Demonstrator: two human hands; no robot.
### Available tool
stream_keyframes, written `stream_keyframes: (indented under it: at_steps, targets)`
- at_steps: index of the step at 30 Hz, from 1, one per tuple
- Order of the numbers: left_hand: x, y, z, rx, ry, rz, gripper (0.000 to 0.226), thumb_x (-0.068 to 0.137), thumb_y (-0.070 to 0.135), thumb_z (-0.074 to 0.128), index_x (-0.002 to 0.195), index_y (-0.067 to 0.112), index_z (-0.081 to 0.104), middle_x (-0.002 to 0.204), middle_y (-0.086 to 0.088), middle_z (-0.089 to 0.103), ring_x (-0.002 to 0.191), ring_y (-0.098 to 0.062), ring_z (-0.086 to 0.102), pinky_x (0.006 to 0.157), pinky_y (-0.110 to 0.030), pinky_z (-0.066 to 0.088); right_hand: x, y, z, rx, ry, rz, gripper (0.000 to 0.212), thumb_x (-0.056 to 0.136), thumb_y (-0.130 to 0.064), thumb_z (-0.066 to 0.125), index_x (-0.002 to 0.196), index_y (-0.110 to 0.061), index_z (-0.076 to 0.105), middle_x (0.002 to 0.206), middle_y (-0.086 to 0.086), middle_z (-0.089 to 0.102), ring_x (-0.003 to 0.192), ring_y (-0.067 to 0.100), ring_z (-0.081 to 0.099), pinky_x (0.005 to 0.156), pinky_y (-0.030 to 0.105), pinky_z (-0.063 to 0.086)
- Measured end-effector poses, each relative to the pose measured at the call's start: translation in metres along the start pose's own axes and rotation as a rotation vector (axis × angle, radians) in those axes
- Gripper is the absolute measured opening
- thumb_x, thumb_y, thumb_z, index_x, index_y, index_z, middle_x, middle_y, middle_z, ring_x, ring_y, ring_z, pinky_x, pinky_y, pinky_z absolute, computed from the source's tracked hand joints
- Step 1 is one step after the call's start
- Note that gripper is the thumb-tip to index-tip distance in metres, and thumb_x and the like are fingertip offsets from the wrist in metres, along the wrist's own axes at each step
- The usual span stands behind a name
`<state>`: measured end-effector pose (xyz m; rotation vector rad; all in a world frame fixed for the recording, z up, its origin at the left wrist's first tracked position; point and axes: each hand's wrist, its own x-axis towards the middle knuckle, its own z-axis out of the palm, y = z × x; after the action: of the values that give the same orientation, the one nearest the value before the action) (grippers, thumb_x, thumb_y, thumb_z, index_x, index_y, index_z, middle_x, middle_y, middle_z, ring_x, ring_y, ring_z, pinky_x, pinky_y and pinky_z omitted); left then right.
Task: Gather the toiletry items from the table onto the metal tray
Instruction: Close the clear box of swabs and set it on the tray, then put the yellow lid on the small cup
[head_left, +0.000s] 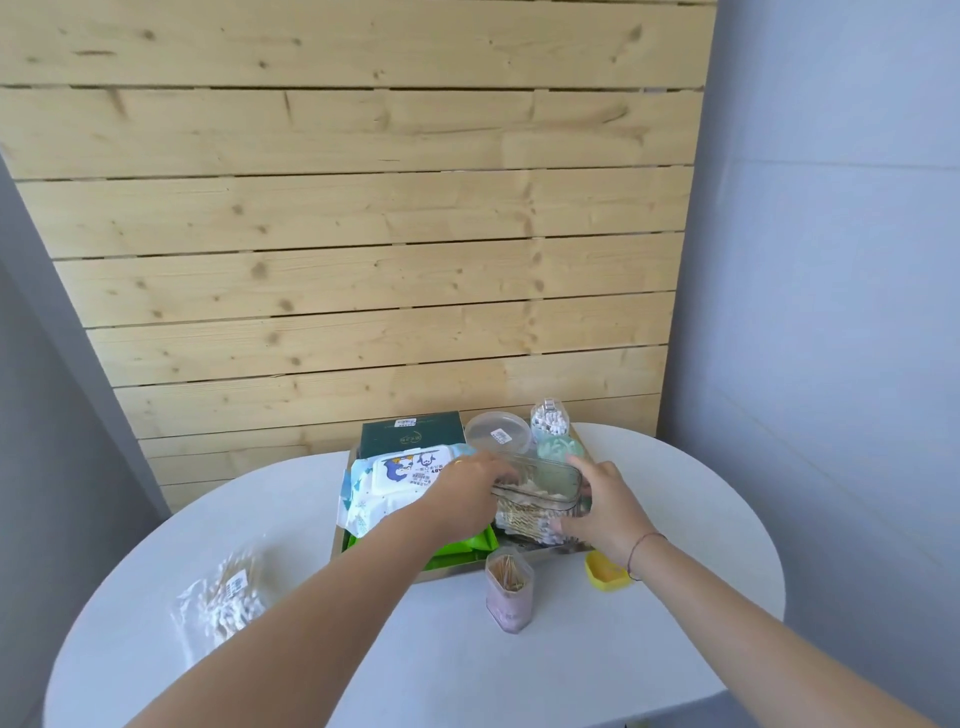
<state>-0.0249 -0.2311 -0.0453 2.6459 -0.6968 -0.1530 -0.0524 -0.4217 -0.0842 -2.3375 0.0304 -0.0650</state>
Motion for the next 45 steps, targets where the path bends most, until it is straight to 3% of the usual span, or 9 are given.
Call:
stream_keyframes:
  at_steps: [8,19,25,32,34,36,38,42,45]
  targets:
    - [0.000,0.003,0.002,0.167,0.000,-0.021,0.063,0.083,-0.002,0.040,0.137,0.031,0.043,0.150,0.008,0.036,0.142,-0.016,0.024,0.117,-0.050,-0.008,-0.006,0.007,0.019,-0.121,0.193,-0.053,0.061,0.070,-0.024,0.078,0.119,-0.020,0.042,0.119,0.002,0.044,0.102,0.024,0.056,0.083,0.039,0.049]
    - [-0.002,-0.002,0.009,0.311,-0.003,0.005,0.072,0.081,-0.003,0.040,0.144,0.032,0.031,0.154,0.009,0.028,0.147,-0.019,0.012,0.116,-0.055,-0.009,-0.002,0.011,0.003,-0.024,0.075,-0.020,0.067,0.070,-0.017,0.078,0.124,-0.019,0.038,0.106,0.004,0.056,0.091,0.019,0.060,0.084,0.034,0.051]
    - [0.000,0.000,0.007,0.306,0.001,0.004,0.073,0.079,-0.006,0.039,0.142,0.028,0.032,0.154,0.009,0.029,0.146,-0.014,0.015,0.114,-0.054,-0.013,-0.004,0.016,-0.001,0.001,0.078,-0.001,0.043,0.073,-0.019,0.076,0.097,-0.018,0.040,0.091,0.003,0.063,0.085,0.019,0.064,0.077,0.031,0.052]
    - [0.000,0.003,0.007,0.330,0.019,-0.016,0.072,0.081,-0.006,0.038,0.145,0.022,0.025,0.156,0.004,0.024,0.148,-0.016,0.007,0.117,-0.052,-0.012,-0.016,0.017,-0.013,-0.047,0.047,0.003,0.036,0.071,-0.028,0.076,0.085,-0.020,0.044,0.084,-0.002,0.057,0.085,0.021,0.058,0.077,0.035,0.050]
    - [-0.007,0.003,0.008,0.255,0.192,0.024,0.073,0.078,-0.007,0.039,0.145,0.021,0.027,0.155,0.003,0.027,0.147,-0.017,0.011,0.119,-0.043,-0.008,-0.027,0.022,-0.025,-0.129,0.053,0.028,0.044,0.065,-0.038,0.078,0.089,-0.021,0.045,0.094,-0.001,0.053,0.094,0.021,0.052,0.080,0.033,0.045]
    - [-0.028,0.008,0.012,0.014,0.433,0.115,0.070,0.075,-0.005,0.041,0.140,0.019,0.038,0.145,0.003,0.041,0.139,-0.014,0.027,0.118,-0.022,0.003,-0.041,0.029,-0.032,-0.233,0.026,0.071,0.058,0.062,-0.044,0.078,0.103,-0.020,0.045,0.110,-0.001,0.049,0.108,0.020,0.046,0.089,0.033,0.041]
    - [-0.060,0.017,0.025,-0.259,0.492,0.150,0.055,0.082,0.006,0.046,0.134,0.023,0.042,0.135,0.009,0.047,0.127,-0.002,0.036,0.107,-0.004,0.016,-0.053,0.035,-0.029,-0.302,-0.031,0.111,0.073,0.063,-0.047,0.076,0.120,-0.021,0.039,0.121,-0.001,0.044,0.118,0.021,0.042,0.096,0.032,0.039]
    - [-0.106,0.022,0.073,-0.506,0.475,0.095,0.064,0.077,0.047,0.064,0.132,0.041,0.033,0.136,0.026,0.036,0.130,0.010,0.030,0.101,0.000,0.021,-0.062,0.040,-0.013,-0.278,-0.028,0.163,0.082,0.063,-0.048,0.075,0.129,-0.021,0.035,0.129,0.000,0.044,0.123,0.021,0.040,0.100,0.032,0.036]
    - [-0.111,0.021,0.103,-0.581,0.523,-0.025,0.079,0.064,0.056,0.069,0.130,0.047,0.027,0.138,0.023,0.034,0.130,0.010,0.030,0.102,0.001,0.020,-0.063,0.040,-0.003,-0.311,0.049,0.199,0.084,0.062,-0.054,0.074,0.127,-0.017,0.036,0.129,0.001,0.046,0.124,0.022,0.044,0.100,0.033,0.037]
